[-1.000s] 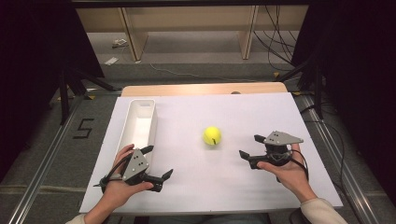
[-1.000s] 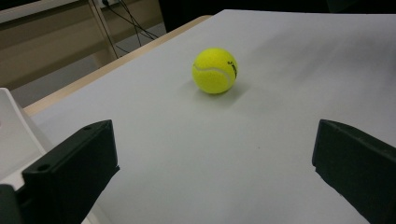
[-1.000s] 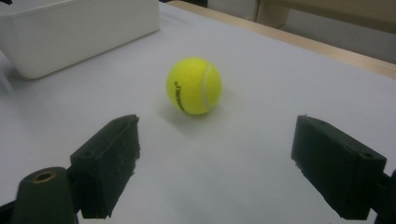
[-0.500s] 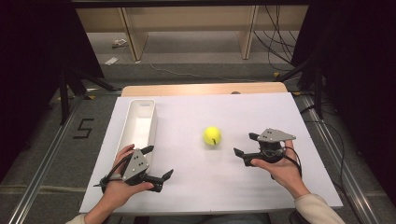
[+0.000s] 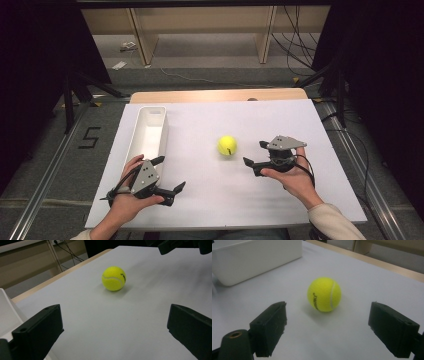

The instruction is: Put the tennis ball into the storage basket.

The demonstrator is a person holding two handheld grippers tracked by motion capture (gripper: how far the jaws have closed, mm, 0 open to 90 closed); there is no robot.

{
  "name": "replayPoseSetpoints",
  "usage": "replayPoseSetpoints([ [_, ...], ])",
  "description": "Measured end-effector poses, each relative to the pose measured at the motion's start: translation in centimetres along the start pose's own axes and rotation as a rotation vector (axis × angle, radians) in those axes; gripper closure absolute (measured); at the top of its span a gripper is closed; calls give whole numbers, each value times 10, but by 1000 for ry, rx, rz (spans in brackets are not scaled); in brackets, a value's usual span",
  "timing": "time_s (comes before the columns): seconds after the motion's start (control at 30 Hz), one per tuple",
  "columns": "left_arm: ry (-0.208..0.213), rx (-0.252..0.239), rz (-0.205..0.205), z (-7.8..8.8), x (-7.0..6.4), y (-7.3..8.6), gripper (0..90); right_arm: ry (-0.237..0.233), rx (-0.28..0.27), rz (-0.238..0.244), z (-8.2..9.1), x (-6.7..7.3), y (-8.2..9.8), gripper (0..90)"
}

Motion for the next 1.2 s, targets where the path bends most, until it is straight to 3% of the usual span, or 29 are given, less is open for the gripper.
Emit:
replayPoseSetpoints([
  [1.2,4,-4,-1,1,0,-1,0,-1,32,7,-42,2,-12,152],
])
Point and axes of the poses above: each handheld gripper's, and its own axes: z roughly backward along the jaws, y roughly out of its underside, x roughly to its left, the point moved 4 cm from there along -z, roughly forward along the jaws, and after that the axes turned 12 degrees about z, right-handed, at the moved point
